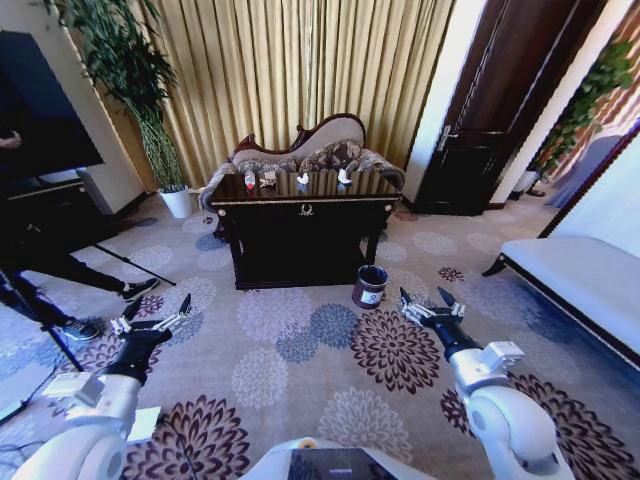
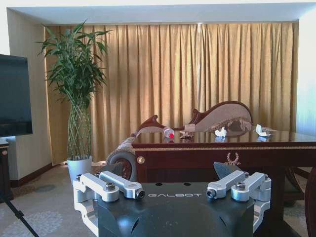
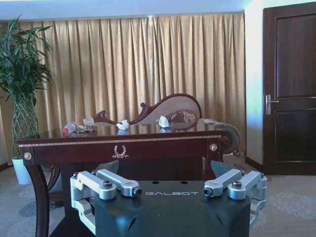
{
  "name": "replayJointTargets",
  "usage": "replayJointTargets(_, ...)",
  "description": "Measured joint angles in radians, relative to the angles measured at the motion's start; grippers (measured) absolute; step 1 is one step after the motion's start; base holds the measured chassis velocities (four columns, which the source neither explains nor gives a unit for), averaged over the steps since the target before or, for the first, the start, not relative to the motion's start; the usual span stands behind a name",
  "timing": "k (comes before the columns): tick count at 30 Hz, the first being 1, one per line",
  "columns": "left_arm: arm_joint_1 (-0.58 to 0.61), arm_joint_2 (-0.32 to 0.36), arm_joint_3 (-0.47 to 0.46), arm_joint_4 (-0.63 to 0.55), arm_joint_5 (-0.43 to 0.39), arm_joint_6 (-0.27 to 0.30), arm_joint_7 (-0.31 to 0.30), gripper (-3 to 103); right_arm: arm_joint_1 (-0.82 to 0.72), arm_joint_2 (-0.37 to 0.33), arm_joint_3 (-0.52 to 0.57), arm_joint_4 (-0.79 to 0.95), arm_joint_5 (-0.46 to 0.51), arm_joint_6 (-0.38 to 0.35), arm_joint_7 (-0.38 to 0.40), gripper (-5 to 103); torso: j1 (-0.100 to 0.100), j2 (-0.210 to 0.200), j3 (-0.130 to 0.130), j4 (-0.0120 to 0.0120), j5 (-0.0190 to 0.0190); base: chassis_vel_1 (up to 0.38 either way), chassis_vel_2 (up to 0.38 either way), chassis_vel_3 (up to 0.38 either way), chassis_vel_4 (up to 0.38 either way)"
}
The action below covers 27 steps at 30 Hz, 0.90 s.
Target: Move to the front of the table and place the trash on the table into the trash bin.
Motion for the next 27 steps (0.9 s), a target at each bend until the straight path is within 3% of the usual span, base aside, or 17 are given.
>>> replayJointTargets(13, 0.002, -0.001, 0.0, 0.0, 0.0, -0.004, 0.001, 100, 0.0, 0.002, -0.002, -0.002, 0.0, 0.001, -0.003, 100, 0.0, 0.0, 0.0, -0.0001, 0.0, -0.057, 0.057, 0.046, -0.066)
replayJointTargets(27, 0.011, -0.006, -0.002, 0.0, 0.0, -0.022, 0.001, 100, -0.002, 0.004, -0.004, 0.002, 0.0, 0.006, -0.003, 100, 0.0, 0.0, 0.0, 0.0001, 0.0004, -0.169, 0.157, 0.166, -0.146)
